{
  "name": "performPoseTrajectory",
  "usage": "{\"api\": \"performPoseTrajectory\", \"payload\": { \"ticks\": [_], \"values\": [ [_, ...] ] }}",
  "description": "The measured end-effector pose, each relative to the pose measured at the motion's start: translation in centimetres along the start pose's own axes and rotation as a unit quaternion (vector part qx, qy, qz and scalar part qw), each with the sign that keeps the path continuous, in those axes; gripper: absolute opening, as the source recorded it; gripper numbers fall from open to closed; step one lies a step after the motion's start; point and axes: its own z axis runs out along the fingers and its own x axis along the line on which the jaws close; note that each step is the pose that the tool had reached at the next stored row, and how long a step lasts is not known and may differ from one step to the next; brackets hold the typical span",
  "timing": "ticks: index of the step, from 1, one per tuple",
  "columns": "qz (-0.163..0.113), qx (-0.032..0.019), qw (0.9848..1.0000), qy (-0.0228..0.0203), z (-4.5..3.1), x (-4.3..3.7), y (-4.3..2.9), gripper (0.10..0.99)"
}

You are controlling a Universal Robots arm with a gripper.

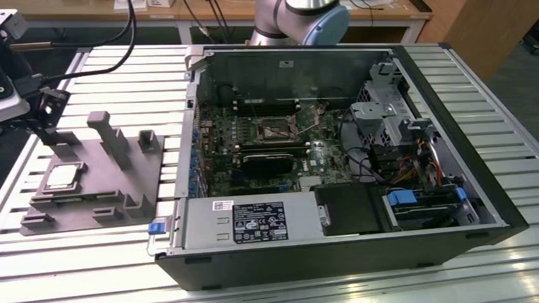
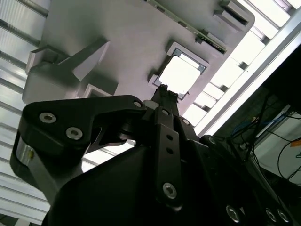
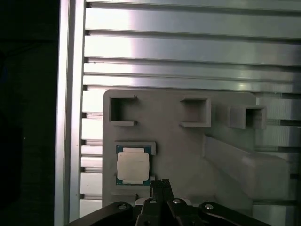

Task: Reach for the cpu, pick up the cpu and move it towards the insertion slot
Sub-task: 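Pick up the cpu and move it towards the insertion slot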

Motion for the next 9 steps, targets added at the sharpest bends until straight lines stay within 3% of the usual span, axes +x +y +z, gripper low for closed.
{"api": "performPoseTrajectory", "payload": {
  "ticks": [9],
  "values": [
    [0.000,0.0030,1.0000,-0.0033,1.32,0.90,0.03,0.106]
  ]
}}
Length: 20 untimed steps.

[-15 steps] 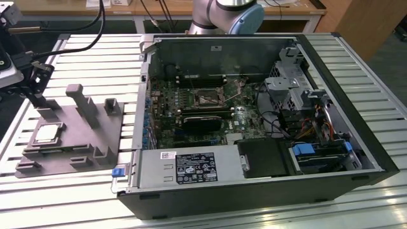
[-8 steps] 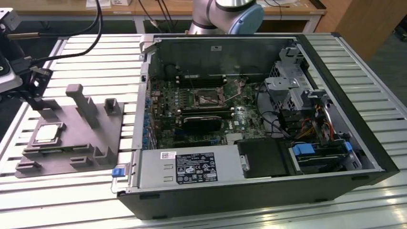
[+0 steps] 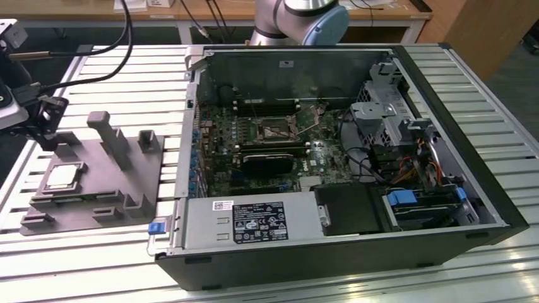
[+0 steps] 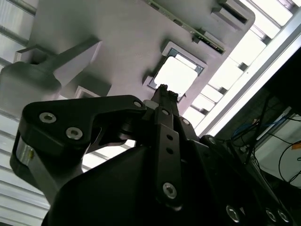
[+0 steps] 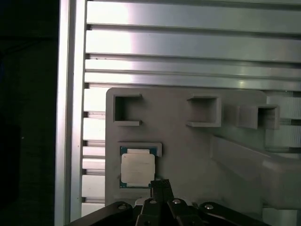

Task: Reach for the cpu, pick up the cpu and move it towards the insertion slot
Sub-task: 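Pick up the cpu and move it towards the insertion slot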

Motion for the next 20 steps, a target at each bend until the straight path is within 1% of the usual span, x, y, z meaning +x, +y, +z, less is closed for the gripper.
{"api": "performPoseTrajectory", "payload": {
  "ticks": [9,20],
  "values": [
    [0.000,0.0011,1.0000,-0.0054,1.48,0.91,0.04,0.106],
    [0.000,0.0021,0.9999,-0.0139,3.25,1.78,0.09,0.106]
  ]
}}
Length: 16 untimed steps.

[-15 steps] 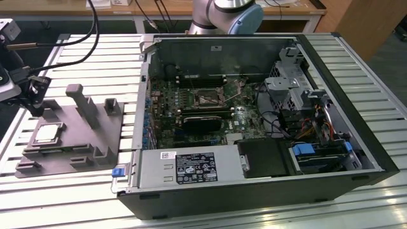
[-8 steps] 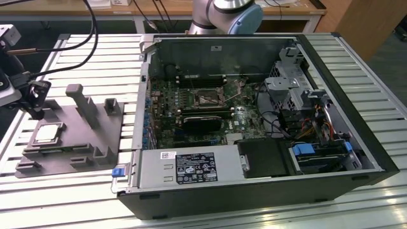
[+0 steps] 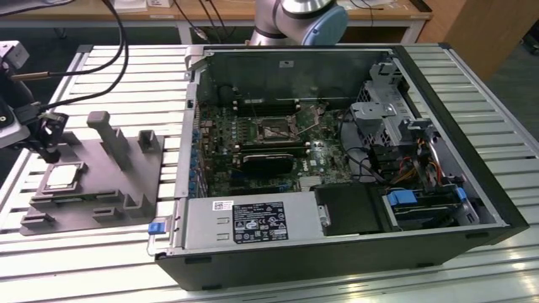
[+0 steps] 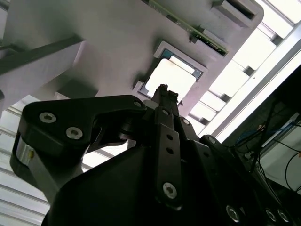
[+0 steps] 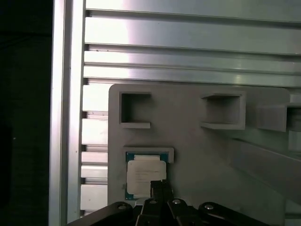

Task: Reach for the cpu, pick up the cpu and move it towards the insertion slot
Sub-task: 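Pick up the cpu and move it towards the insertion slot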

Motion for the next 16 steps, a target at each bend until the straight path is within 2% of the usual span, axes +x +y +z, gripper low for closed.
{"api": "performPoseTrajectory", "payload": {
  "ticks": [9,16],
  "values": [
    [0.000,0.0006,1.0000,-0.0038,1.57,0.69,0.04,0.106],
    [0.000,0.0007,1.0000,-0.0065,2.46,1.37,-0.08,0.106]
  ]
}}
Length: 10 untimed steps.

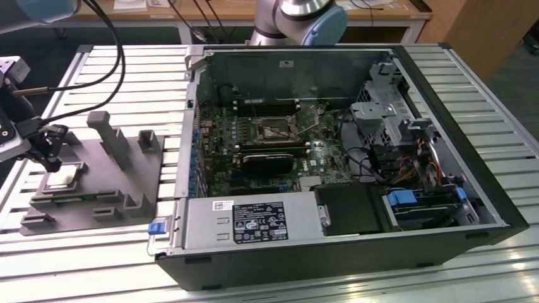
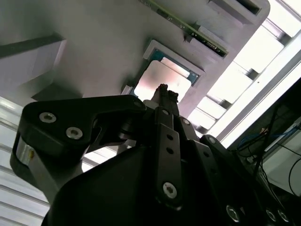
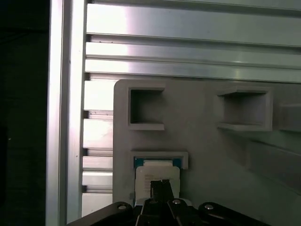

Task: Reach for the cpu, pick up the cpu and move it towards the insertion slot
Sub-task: 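Pick up the cpu and move it towards the insertion slot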

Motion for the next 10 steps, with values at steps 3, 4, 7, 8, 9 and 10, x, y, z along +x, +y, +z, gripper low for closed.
{"api": "performPoseTrajectory", "payload": {
  "ticks": [3,4,7,8,9,10],
  "values": [
    [0.000,0.0000,1.0000,-0.0006,0.46,0.07,-0.10,0.106],
    [0.000,0.0000,1.0000,-0.0006,0.62,0.08,-0.12,0.106],
    [0.000,0.0000,1.0000,-0.0007,1.03,0.11,-0.18,0.106],
    [0.000,0.0001,1.0000,-0.0006,1.09,0.12,-0.24,0.106],
    [0.000,0.0000,1.0000,-0.0007,1.13,0.13,-0.30,0.106],
    [0.000,0.0000,1.0000,-0.0008,1.18,0.14,-0.37,0.106]
  ]
}}
